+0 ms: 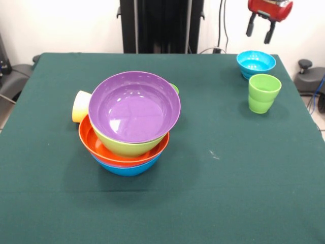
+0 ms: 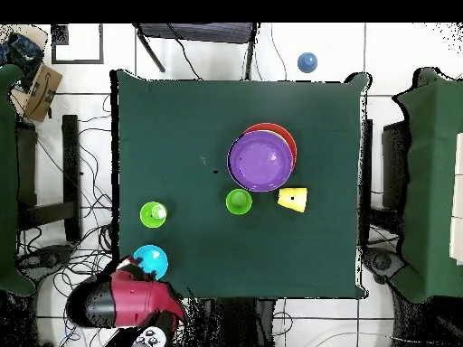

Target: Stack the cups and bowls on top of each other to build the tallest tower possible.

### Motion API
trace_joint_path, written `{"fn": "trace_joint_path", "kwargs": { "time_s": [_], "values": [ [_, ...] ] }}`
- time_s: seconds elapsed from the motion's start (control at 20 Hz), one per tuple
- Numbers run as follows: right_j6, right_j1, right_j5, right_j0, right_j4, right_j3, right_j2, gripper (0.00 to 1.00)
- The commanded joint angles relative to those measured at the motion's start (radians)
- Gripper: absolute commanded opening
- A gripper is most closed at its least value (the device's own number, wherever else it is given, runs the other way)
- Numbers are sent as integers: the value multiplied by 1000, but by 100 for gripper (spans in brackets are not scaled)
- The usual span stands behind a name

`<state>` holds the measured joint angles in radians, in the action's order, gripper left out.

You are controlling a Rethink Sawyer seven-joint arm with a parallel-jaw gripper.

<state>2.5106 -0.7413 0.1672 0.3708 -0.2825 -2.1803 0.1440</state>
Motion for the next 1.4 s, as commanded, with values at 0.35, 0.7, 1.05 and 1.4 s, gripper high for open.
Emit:
{"fn": "trace_joint_path", "kwargs": {
  "time_s": [0.35,0.7,1.05,1.4],
  "values": [
    [173,85,168,55,-81,239,28,100],
    [172,148,217,58,-99,343,68,100],
    [135,216,205,20,-97,393,71,100],
    [150,254,204,17,-101,408,90,100]
  ]
}}
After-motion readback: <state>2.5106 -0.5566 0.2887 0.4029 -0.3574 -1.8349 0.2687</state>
